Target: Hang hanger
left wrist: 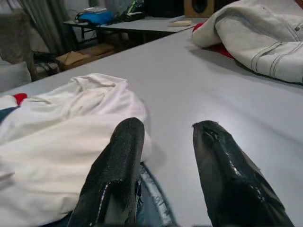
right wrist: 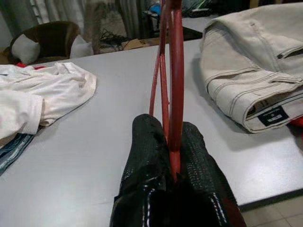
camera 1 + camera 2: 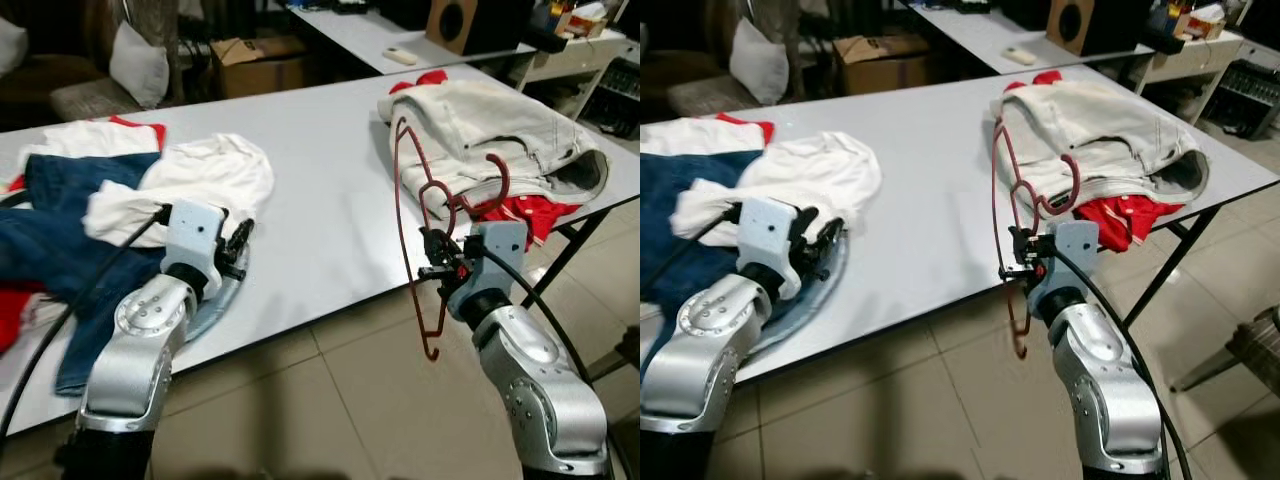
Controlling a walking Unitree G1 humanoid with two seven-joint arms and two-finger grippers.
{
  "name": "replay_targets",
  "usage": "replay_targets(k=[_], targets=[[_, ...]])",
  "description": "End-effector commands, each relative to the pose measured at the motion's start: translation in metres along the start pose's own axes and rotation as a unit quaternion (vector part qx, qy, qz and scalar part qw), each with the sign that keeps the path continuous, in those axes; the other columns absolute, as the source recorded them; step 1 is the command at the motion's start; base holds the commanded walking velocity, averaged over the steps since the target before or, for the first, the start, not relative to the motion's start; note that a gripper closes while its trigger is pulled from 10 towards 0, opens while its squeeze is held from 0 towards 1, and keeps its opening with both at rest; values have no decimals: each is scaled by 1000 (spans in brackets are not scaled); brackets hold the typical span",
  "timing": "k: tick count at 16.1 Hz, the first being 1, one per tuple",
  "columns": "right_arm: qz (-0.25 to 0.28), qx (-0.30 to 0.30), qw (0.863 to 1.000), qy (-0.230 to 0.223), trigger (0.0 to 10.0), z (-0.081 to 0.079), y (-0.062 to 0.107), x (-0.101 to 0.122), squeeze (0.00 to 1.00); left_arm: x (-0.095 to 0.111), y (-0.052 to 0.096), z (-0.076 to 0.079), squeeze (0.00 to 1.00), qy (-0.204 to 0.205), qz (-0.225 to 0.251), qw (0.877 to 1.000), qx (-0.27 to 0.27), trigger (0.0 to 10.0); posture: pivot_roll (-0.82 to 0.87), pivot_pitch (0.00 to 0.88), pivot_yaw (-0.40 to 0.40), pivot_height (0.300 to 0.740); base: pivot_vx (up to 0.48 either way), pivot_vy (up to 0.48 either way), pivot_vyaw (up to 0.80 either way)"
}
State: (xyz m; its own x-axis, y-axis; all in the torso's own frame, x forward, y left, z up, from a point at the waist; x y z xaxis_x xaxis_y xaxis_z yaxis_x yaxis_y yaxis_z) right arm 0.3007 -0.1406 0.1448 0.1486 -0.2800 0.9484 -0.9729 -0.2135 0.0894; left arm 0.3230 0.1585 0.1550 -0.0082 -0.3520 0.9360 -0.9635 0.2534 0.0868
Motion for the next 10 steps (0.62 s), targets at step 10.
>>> replay_targets(k=[10], targets=[[5, -17, 1000, 12, 10000, 11, 2, 5, 0, -13, -10, -19, 0, -79, -42, 995, 53, 10000, -62, 0, -2, 740, 0, -103, 0]])
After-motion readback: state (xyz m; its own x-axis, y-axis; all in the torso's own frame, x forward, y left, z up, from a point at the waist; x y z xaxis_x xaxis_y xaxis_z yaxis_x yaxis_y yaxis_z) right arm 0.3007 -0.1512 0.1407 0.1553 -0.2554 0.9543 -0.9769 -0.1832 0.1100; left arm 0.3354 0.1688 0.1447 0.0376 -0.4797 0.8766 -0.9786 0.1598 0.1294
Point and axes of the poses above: a point about 5 cm out from each wrist's last joint towards the gripper, its own y axis pointing back from the gripper into the wrist, its own x axis along the axis of the wrist's last joint, z = x × y, the point moved 4 cm from there along -y, pointing out of the wrist towards the gripper, and after that the axes turned 10 degrees about -y, right-handed, at the moved point
